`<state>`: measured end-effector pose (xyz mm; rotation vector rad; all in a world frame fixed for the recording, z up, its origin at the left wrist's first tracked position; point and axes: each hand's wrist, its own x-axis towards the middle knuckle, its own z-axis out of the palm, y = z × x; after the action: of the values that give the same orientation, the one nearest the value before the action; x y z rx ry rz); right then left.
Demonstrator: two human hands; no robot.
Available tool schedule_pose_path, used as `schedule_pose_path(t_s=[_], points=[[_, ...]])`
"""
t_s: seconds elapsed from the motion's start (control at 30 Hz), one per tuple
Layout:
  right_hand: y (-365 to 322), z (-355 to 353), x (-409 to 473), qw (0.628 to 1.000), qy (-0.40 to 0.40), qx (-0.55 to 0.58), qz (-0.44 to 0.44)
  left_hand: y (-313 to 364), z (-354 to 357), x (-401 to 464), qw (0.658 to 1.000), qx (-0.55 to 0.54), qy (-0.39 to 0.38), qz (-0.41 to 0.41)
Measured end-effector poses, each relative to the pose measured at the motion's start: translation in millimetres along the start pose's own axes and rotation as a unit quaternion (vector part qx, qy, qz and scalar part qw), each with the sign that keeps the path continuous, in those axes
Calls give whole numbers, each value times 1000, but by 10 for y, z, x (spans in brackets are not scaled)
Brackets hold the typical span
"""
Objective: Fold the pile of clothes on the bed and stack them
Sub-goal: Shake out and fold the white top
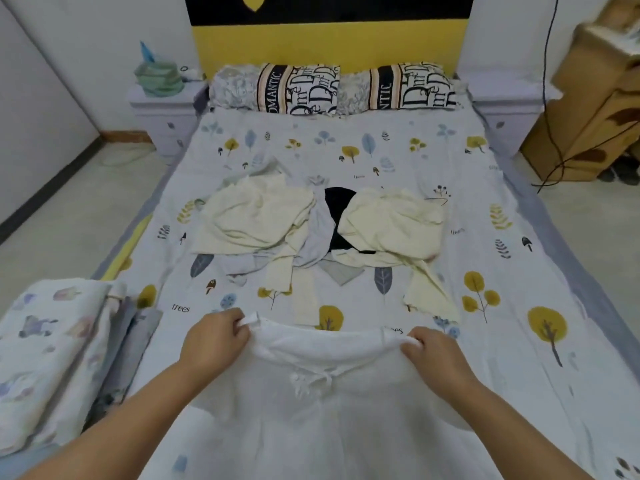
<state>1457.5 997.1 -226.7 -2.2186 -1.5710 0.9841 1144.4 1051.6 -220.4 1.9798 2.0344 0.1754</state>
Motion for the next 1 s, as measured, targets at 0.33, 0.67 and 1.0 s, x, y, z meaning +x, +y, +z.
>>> schedule_pose_path(t_s=[0.33, 0.67, 1.0], points=[[105, 390, 1243, 994, 110, -28, -2, -114, 706, 1199, 998, 18, 29, 51], [461, 1005, 2284, 976, 144, -151, 68, -383, 1655, 1941, 1000, -7, -14, -26], [909, 1355, 2488, 963, 99, -244, 56, -888, 2140, 1821, 996, 10, -36, -82]])
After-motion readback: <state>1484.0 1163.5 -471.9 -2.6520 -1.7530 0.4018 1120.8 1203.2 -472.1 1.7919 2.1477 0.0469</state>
